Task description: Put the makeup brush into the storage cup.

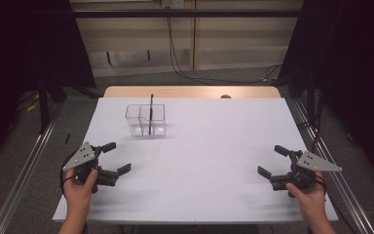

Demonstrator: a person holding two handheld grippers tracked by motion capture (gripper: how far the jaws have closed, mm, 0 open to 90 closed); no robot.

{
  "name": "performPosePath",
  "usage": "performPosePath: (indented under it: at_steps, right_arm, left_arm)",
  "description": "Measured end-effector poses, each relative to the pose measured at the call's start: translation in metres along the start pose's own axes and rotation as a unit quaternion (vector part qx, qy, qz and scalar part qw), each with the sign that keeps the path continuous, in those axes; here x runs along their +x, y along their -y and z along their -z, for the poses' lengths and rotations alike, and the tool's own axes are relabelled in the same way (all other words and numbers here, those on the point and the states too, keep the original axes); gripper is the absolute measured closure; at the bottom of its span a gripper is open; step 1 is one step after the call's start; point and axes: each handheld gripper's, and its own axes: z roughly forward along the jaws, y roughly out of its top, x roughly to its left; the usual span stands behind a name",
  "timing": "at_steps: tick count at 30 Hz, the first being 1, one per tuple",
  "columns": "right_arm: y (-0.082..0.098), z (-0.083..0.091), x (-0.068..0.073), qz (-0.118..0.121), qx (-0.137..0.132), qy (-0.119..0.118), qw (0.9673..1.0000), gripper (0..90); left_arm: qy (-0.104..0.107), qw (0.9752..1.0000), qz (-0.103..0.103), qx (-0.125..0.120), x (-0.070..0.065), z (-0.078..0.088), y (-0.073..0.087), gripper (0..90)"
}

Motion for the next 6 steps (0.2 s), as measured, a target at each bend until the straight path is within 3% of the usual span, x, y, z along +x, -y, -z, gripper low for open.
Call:
performPosePath:
  at_steps: [6]
  right_arm:
    - [0.0004,-0.0007,-0.0002,-0.002,0.001,-0.001,1.0000,0.0]
  left_arm:
    - [0.000,1.0000,-0.002,0.002,0.0005,0.0001,0.0002,2.2]
